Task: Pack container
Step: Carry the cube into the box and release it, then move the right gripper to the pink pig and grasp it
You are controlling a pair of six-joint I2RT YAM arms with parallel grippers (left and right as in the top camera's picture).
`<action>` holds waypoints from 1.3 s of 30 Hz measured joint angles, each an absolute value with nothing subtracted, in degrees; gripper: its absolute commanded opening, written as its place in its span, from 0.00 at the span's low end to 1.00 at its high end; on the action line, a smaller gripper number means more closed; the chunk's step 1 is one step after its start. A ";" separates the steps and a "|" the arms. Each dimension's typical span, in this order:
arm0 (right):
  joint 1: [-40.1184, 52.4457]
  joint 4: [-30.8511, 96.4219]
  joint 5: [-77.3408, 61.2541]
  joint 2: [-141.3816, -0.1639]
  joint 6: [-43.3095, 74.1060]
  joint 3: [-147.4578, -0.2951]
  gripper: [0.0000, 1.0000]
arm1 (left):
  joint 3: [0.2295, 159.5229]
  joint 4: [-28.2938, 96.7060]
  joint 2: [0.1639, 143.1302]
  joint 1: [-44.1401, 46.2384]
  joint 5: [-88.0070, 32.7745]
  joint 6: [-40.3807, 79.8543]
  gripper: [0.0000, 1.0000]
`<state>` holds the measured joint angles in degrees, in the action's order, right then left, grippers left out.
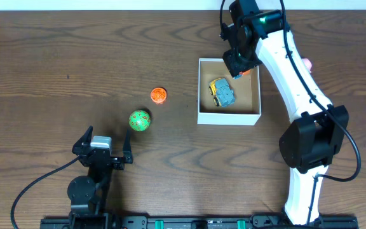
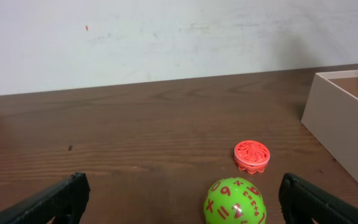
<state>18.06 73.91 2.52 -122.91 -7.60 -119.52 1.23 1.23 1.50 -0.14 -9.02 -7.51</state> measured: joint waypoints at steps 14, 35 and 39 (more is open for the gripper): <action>17.15 71.11 2.55 -122.91 -7.60 -113.25 0.59 | 1.23 1.23 1.50 -0.14 -9.02 -7.51 0.98; 17.37 74.56 4.82 -123.22 -7.38 -118.76 0.72 | 1.23 1.21 1.50 -0.14 -9.02 -7.51 0.98; 17.52 78.81 5.87 -123.22 -4.73 -130.82 0.88 | 1.23 1.21 1.52 -0.14 -9.02 -7.51 0.98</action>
<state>17.52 78.81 5.87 -123.22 -4.73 -130.82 1.23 1.21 1.52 -0.14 -9.02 -7.51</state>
